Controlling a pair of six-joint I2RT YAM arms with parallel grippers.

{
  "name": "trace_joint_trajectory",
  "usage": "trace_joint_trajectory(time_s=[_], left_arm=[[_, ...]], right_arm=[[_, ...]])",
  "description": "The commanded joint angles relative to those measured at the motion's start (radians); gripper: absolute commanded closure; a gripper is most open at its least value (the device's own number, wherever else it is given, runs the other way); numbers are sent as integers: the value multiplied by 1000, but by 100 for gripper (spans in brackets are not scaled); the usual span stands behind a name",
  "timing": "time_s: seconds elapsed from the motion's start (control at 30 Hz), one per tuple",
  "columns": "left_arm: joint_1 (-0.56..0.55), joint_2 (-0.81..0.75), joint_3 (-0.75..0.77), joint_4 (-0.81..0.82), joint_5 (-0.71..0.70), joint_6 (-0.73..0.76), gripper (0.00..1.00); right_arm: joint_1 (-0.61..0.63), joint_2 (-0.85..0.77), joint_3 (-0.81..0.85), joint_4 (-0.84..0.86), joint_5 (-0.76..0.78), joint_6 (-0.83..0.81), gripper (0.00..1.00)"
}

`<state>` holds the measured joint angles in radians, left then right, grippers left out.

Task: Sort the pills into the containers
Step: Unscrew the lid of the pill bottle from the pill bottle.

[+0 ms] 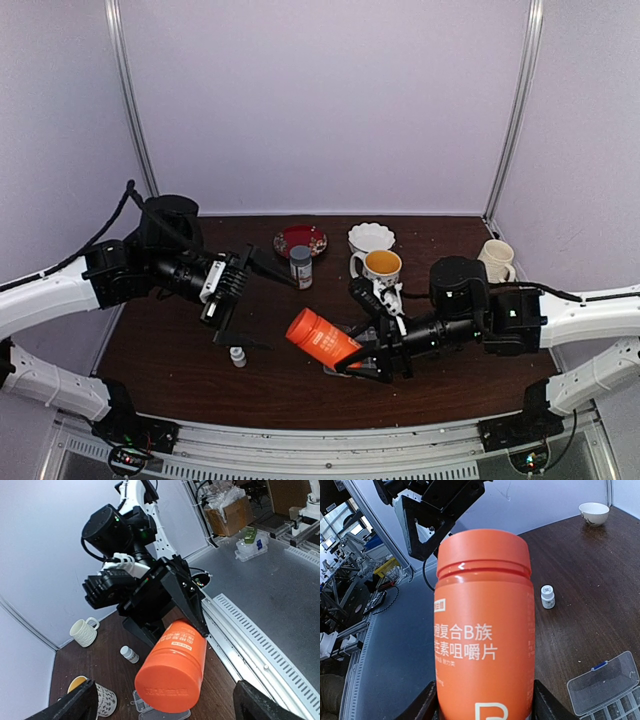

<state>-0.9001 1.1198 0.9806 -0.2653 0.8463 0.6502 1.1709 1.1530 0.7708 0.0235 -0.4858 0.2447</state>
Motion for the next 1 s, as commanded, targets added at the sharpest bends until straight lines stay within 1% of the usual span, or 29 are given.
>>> trace_joint_trajectory(time_s=[0.0, 0.2, 0.37, 0.67, 0.87, 0.97], left_arm=[[-13, 24, 50, -85, -15, 131, 2], [-31, 58, 77, -149, -15, 179, 5], [-32, 62, 76, -151, -27, 185, 10], [-32, 78, 88, -151, -18, 181, 27], [-34, 89, 89, -155, -24, 177, 32], [-33, 91, 89, -155, -24, 174, 39]], right_arm=[[-7, 34, 66, 15, -68, 13, 74], [-6, 68, 95, 19, -82, 9, 74], [-6, 84, 107, 19, -87, 7, 74], [-7, 94, 107, 26, -88, 10, 74], [-5, 97, 107, 33, -86, 15, 74], [-7, 99, 105, 33, -84, 15, 74]])
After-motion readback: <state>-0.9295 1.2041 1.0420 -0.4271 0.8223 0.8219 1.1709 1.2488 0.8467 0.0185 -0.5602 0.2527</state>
